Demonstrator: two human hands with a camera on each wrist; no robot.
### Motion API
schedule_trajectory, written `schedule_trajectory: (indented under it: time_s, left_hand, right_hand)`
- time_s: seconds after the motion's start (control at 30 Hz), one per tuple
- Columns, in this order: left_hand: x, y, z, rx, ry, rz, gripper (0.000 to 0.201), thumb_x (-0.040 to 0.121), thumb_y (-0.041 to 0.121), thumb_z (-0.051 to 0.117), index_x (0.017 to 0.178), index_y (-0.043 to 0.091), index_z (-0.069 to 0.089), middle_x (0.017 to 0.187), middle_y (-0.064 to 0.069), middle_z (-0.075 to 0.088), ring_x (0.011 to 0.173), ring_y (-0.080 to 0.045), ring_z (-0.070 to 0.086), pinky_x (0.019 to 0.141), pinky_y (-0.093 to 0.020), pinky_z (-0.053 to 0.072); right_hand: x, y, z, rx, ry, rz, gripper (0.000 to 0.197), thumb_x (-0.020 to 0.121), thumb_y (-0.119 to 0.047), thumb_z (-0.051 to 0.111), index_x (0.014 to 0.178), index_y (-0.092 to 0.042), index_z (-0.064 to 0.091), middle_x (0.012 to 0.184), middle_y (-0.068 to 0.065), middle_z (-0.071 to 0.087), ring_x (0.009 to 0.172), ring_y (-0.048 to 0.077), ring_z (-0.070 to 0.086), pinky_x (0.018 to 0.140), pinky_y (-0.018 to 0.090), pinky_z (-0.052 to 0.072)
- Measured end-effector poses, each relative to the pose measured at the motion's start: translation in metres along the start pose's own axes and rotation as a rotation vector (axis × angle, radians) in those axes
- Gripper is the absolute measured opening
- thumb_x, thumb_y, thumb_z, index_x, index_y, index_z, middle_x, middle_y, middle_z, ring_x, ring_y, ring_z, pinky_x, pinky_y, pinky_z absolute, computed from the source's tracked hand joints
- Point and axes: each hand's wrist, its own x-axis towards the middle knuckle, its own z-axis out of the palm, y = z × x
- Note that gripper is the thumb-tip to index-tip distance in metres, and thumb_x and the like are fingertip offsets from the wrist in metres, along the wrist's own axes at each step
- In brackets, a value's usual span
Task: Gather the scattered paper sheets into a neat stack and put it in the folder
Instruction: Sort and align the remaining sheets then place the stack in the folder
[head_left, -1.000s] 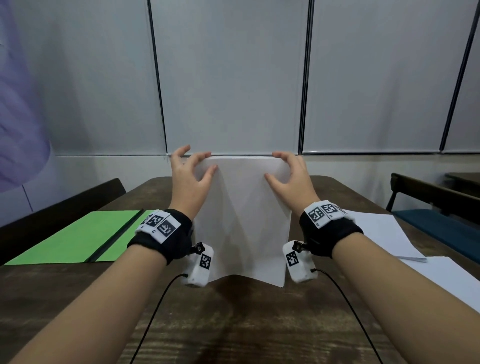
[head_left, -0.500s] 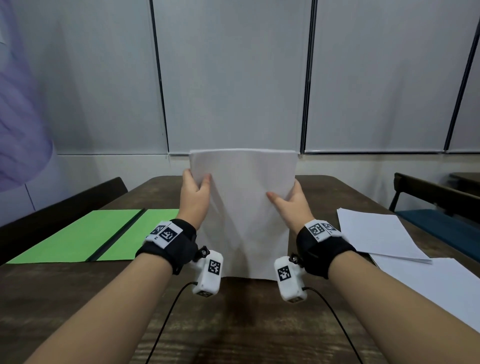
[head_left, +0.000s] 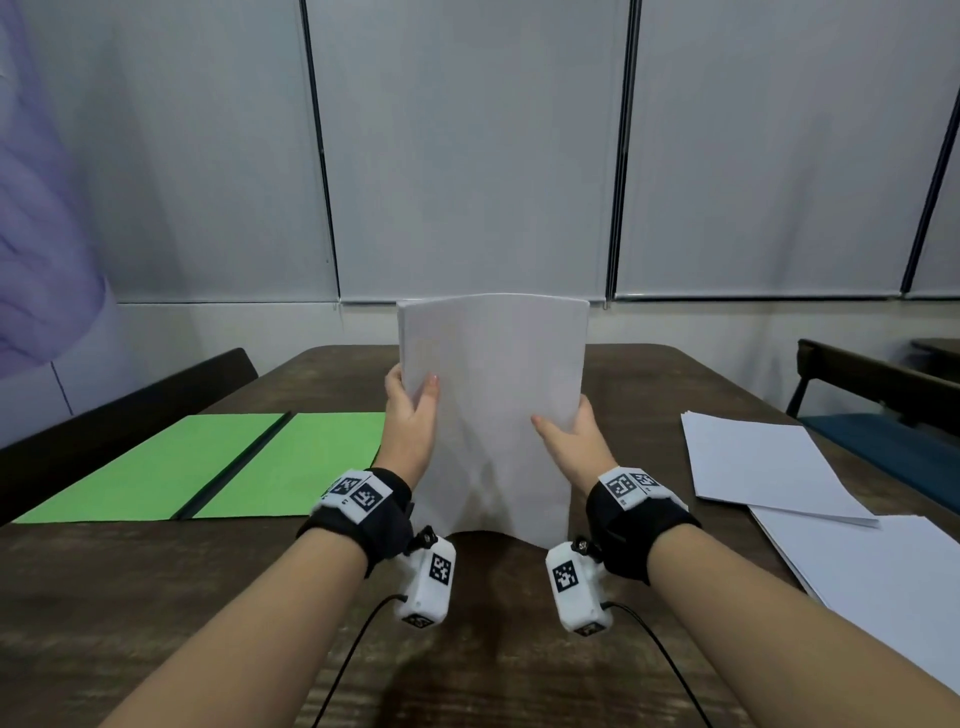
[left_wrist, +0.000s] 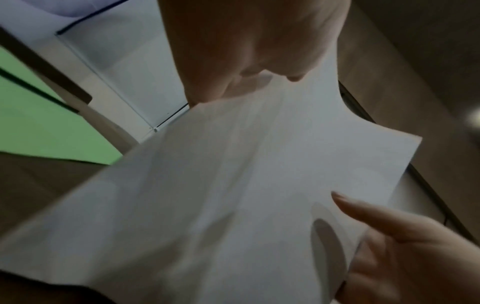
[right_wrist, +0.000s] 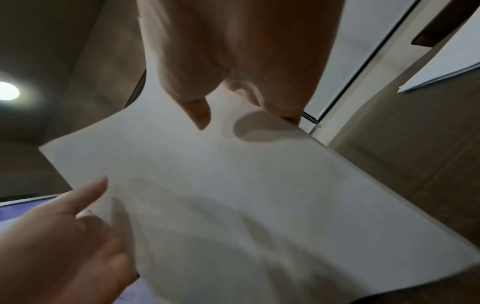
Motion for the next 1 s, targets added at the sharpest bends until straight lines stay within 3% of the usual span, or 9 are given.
schedule_trajectory:
  time_s: [0.13, 0.23, 0.47, 0.63, 0.73, 0.8, 0.9, 0.97, 1.0]
  left_hand:
    - [0.006, 0.010, -0.004, -0.018, 0.098, 0.107, 0.057, 0.096, 0.029, 0.053, 0.145, 0.016, 0.027, 0.146, -0.005, 0.039, 0.129, -0.006, 0.039, 0.111, -0.026, 0.030]
    - [0.009, 0.023, -0.010, 0.072, 0.099, 0.233, 0.070, 0.097, 0.026, 0.052, 0.152, 0.022, 0.011, 0.152, 0.011, 0.019, 0.133, 0.009, 0.014, 0.111, -0.016, 0.011]
    - [0.007, 0.040, -0.011, 0.151, 0.079, 0.274, 0.070, 0.098, 0.025, 0.049, 0.153, 0.028, 0.007, 0.149, -0.001, 0.022, 0.126, 0.009, 0.018, 0.104, -0.008, 0.008]
    - [0.002, 0.036, -0.005, 0.135, 0.081, 0.303, 0.071, 0.097, 0.023, 0.051, 0.152, 0.031, 0.006, 0.140, 0.005, 0.022, 0.130, 0.004, 0.020, 0.110, -0.016, 0.010]
    - [0.008, 0.019, -0.010, 0.048, 0.081, 0.175, 0.079, 0.096, 0.029, 0.052, 0.153, 0.022, -0.002, 0.155, 0.001, 0.013, 0.141, -0.003, 0.013, 0.114, -0.020, 0.007]
    - [0.010, 0.002, -0.016, -0.077, 0.036, -0.002, 0.080, 0.091, 0.038, 0.054, 0.153, 0.018, 0.008, 0.155, -0.002, 0.026, 0.142, -0.013, 0.026, 0.119, -0.033, 0.017]
    - [0.002, -0.025, -0.021, -0.158, -0.007, -0.149, 0.037, 0.096, 0.026, 0.053, 0.130, 0.015, 0.042, 0.124, -0.002, 0.057, 0.123, -0.026, 0.052, 0.107, -0.046, 0.039]
    - [-0.007, -0.030, -0.019, -0.103, -0.015, -0.134, 0.005, 0.098, 0.021, 0.050, 0.102, 0.023, 0.050, 0.107, -0.001, 0.061, 0.113, -0.029, 0.057, 0.100, -0.049, 0.045]
    - [-0.009, -0.029, -0.017, -0.081, -0.013, -0.100, 0.006, 0.098, 0.020, 0.049, 0.095, 0.025, 0.049, 0.103, 0.000, 0.060, 0.107, -0.027, 0.059, 0.098, -0.048, 0.046]
  right_hand:
    - [0.003, -0.001, -0.002, 0.034, -0.006, -0.047, 0.042, 0.087, -0.009, 0.065, 0.120, -0.019, 0.042, 0.110, 0.000, 0.063, 0.106, 0.018, 0.062, 0.100, 0.042, 0.048]
    - [0.003, -0.003, -0.002, 0.072, -0.026, -0.068, 0.048, 0.086, -0.005, 0.066, 0.125, -0.017, 0.040, 0.115, 0.002, 0.062, 0.107, 0.017, 0.062, 0.099, 0.038, 0.048]
    - [0.007, -0.025, -0.001, 0.112, -0.026, -0.231, 0.080, 0.085, -0.004, 0.064, 0.149, -0.028, 0.022, 0.139, -0.008, 0.048, 0.123, 0.004, 0.051, 0.103, 0.025, 0.041]
    - [0.006, -0.025, 0.002, 0.079, -0.071, -0.258, 0.091, 0.084, -0.005, 0.065, 0.152, -0.036, 0.013, 0.148, -0.014, 0.038, 0.130, -0.001, 0.044, 0.107, 0.024, 0.037]
    - [0.005, -0.020, -0.003, 0.066, -0.056, -0.214, 0.083, 0.086, -0.004, 0.064, 0.151, -0.025, 0.017, 0.141, -0.007, 0.047, 0.124, 0.004, 0.050, 0.106, 0.026, 0.040]
    - [0.003, -0.010, -0.005, 0.025, -0.068, -0.126, 0.071, 0.086, -0.009, 0.066, 0.144, -0.018, 0.026, 0.127, -0.004, 0.057, 0.116, 0.010, 0.057, 0.106, 0.035, 0.043]
    - [-0.002, 0.017, -0.005, -0.038, -0.098, -0.007, 0.061, 0.083, -0.020, 0.071, 0.132, -0.022, 0.034, 0.117, -0.005, 0.060, 0.112, 0.016, 0.059, 0.104, 0.046, 0.045]
    - [-0.003, 0.031, -0.004, -0.044, -0.069, 0.016, 0.051, 0.084, -0.016, 0.068, 0.125, -0.027, 0.038, 0.121, -0.001, 0.060, 0.115, 0.019, 0.058, 0.104, 0.048, 0.044]
    - [-0.001, 0.034, -0.003, -0.032, -0.036, 0.008, 0.049, 0.085, -0.011, 0.066, 0.123, -0.028, 0.040, 0.123, 0.001, 0.060, 0.116, 0.020, 0.058, 0.104, 0.049, 0.044]
